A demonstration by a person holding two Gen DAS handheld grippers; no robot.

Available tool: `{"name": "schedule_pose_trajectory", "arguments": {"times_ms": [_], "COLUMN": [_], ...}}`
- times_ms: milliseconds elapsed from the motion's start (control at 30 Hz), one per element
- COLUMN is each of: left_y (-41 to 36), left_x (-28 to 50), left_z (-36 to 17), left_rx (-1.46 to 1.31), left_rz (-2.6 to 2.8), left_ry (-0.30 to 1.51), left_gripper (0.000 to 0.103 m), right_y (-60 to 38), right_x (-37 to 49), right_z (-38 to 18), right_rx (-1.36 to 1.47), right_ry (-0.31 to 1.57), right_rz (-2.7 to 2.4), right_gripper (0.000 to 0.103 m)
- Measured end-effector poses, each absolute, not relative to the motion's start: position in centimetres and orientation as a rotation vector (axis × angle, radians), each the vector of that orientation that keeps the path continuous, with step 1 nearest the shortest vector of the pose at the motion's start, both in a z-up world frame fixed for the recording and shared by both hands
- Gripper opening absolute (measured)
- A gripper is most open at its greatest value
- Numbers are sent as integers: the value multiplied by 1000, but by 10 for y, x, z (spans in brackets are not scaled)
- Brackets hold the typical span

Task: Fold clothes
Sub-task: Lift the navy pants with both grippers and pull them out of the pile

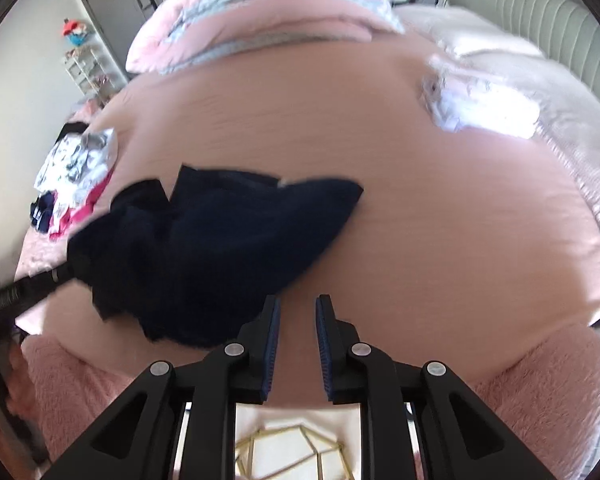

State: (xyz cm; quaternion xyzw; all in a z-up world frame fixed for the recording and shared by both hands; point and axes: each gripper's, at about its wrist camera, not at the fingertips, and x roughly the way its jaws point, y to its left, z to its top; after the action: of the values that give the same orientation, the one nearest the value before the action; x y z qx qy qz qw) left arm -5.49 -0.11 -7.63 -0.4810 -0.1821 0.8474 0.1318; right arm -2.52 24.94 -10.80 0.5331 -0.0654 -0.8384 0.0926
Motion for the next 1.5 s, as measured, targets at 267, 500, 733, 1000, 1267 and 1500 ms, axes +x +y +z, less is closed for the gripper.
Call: {"name": "schedule_pose_trajectory", "arguments": {"times_ms": [267, 500, 733, 1000, 1267, 1500], "left_y": [14, 6, 23, 70, 35, 67], "left_x": [-33, -16, -3, -9, -25, -10], "left_z": [-53, -57, -60, -81, -60, -75], "left_rx": [-1366, -1365, -1300, -1307, -1262, -1253], "left_rz": [2368, 2417, 2417, 2430, 2843, 2400], "left_ry": [-549, -442, -213, -34, -3, 11], "left_gripper": [15, 31, 53, 53, 18, 24], "right_y": [190, 205, 220, 245, 275, 274], "right_x": [-24, -59, -79, -74, -45, -43], "right_z": [-147, -123, -94, -45, -12, -21], "right_rx": [1612, 1463, 1355, 1120, 1032, 1129], "right_ry": [3, -1, -71, -220, -283, -270], "right_rz": [-2221, -2487, -2567, -2718, -2856, -2780], "right_gripper": [33, 33, 33, 29, 26, 26]}}
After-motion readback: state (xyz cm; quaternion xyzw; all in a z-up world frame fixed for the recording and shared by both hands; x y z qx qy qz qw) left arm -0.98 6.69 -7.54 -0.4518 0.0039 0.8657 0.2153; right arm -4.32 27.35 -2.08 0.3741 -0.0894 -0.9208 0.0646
